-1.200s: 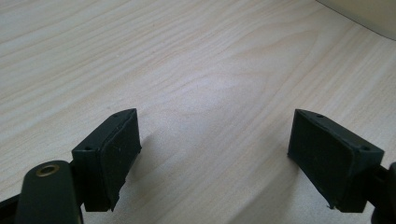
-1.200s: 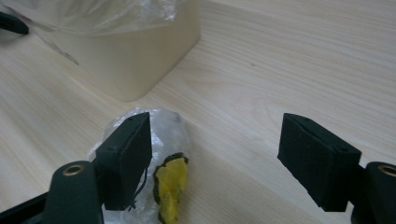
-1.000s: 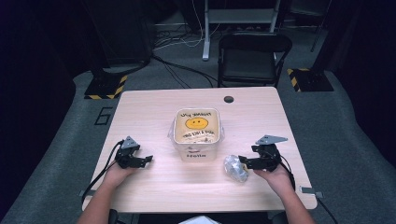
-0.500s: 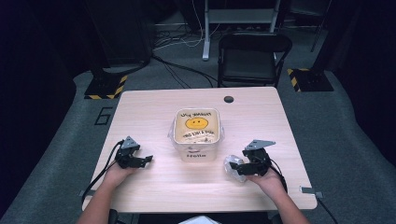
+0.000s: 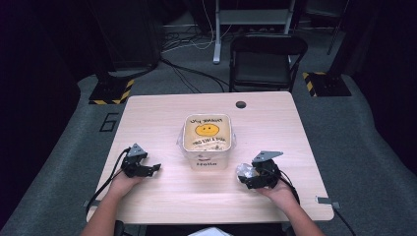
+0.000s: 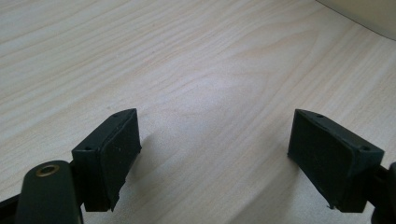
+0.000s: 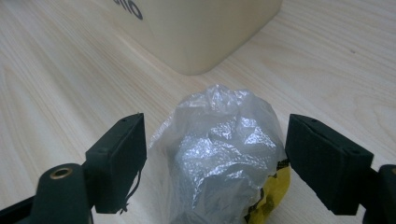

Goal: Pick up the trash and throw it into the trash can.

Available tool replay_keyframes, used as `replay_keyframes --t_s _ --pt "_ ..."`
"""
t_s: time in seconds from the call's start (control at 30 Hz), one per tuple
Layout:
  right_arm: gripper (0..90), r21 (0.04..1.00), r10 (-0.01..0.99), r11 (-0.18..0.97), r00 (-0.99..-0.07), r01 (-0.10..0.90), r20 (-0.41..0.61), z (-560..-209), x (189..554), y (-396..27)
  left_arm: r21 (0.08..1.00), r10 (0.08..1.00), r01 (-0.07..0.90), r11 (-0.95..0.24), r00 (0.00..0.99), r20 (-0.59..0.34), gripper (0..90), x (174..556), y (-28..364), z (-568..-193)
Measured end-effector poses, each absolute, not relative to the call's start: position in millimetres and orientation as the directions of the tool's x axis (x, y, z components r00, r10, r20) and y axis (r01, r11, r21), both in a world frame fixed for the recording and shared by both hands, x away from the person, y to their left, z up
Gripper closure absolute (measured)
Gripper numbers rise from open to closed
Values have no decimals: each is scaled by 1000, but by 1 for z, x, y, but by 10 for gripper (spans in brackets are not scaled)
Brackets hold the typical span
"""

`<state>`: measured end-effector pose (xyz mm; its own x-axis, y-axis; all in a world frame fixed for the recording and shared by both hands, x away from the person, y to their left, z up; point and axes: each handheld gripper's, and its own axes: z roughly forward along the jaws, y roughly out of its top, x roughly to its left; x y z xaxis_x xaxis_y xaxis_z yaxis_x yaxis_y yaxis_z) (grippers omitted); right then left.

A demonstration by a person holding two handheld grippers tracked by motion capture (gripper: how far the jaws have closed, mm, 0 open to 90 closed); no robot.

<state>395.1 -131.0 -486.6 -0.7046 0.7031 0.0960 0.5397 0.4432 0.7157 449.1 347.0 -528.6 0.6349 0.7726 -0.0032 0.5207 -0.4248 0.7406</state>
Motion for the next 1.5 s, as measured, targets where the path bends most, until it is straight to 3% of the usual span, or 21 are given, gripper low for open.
replay_keyframes --t_s 0.37,0.8,1.5 --pt "208 682 699 479 -710 553 85 -497 399 -131 741 772 521 -425 635 -4 166 449 347 -529" --pt "361 662 709 476 -698 579 102 -499 400 -134 741 772 520 -425 635 -3 166 449 347 -529" --pt "377 681 686 461 -716 569 133 -479 402 -137 741 771 520 -425 636 -4 165 449 347 -529"
